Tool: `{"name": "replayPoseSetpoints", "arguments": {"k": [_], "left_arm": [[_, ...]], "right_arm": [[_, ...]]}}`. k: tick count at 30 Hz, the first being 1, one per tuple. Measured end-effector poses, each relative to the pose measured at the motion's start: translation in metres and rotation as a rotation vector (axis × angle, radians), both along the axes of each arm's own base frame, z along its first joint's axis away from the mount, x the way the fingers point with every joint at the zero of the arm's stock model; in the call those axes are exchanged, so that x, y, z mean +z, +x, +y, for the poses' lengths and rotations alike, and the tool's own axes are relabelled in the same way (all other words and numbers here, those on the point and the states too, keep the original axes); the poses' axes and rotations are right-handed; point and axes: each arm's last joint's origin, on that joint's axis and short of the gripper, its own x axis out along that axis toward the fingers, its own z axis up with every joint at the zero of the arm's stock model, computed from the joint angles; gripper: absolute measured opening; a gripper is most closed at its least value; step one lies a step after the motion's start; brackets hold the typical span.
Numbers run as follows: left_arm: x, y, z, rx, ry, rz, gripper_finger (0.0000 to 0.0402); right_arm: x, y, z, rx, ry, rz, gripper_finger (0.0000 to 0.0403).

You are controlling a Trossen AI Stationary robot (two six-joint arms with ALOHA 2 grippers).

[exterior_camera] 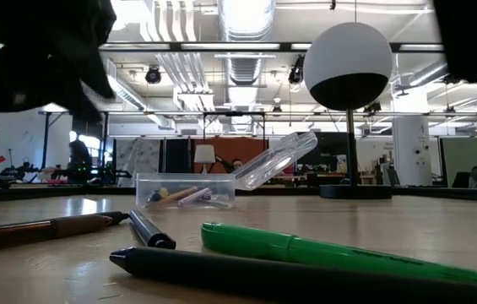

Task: Pick & place school supplies into a supply box
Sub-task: Put the black pen into the transparent supply box

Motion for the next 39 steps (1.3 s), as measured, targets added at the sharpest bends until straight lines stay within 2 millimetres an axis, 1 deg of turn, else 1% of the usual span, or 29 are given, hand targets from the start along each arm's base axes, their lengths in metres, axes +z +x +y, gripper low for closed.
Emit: {"name": "replayPoseSetpoints", "arguments": {"k": [2, 4, 7, 9, 11, 15, 17, 20, 23, 27, 30, 34, 36, 39], "left_arm": [[-0.005, 0.009, -0.007, 0.059, 0.019, 0.101, 0.0101], [-0.004, 0.021, -0.016, 0.069, 0.033, 0.171, 0.0092], [-0.002, 0.037, -0.024, 0.063, 0.054, 0.297, 0.0087], [0.001, 0.048, -0.029, 0.066, 0.048, 0.332, 0.0087], [0.003, 0.056, -0.029, 0.103, 0.050, 0.360, 0.0088], [0.007, 0.067, -0.025, 0.185, 0.013, 0.359, 0.0097], [0.004, 0.069, -0.021, 0.227, -0.009, 0.362, 0.0104], [-0.006, 0.066, -0.014, 0.277, -0.044, 0.414, 0.0123], [-0.013, 0.063, -0.010, 0.294, -0.065, 0.453, 0.0148], [-0.015, 0.063, -0.011, 0.287, -0.074, 0.458, 0.0172], [-0.017, 0.066, -0.013, 0.240, -0.067, 0.442, 0.0175], [-0.026, 0.069, -0.025, 0.137, -0.070, 0.434, 0.0175], [-0.031, 0.068, -0.029, 0.132, -0.057, 0.451, 0.0175], [-0.036, 0.066, -0.028, 0.162, -0.046, 0.481, 0.0175]], "right_arm": [[-0.006, -0.012, 0.005, -0.065, -0.015, 0.013, 0.0221], [-0.010, -0.026, 0.008, -0.125, -0.025, 0.022, 0.0221], [-0.015, -0.046, 0.013, -0.140, -0.027, 0.016, 0.0221], [-0.015, -0.061, 0.015, -0.120, -0.034, 0.020, 0.0221], [-0.012, -0.073, 0.016, -0.108, -0.033, -0.001, 0.0221], [-0.007, -0.089, 0.013, -0.073, -0.070, -0.080, 0.0221], [-0.005, -0.093, 0.010, -0.065, -0.085, -0.110, 0.0221], [-0.005, -0.093, 0.009, -0.063, -0.079, -0.119, 0.0221], [-0.005, -0.092, 0.010, -0.054, -0.074, -0.132, 0.0221], [-0.008, -0.089, 0.011, -0.015, -0.067, -0.159, 0.0221], [-0.011, -0.090, 0.010, -0.009, -0.078, -0.152, 0.0221], [-0.017, -0.091, 0.007, -0.058, -0.094, -0.153, 0.0221], [-0.018, -0.091, 0.006, -0.071, -0.095, -0.155, 0.0221], [-0.019, -0.090, 0.006, -0.075, -0.102, -0.174, 0.0221]]}}
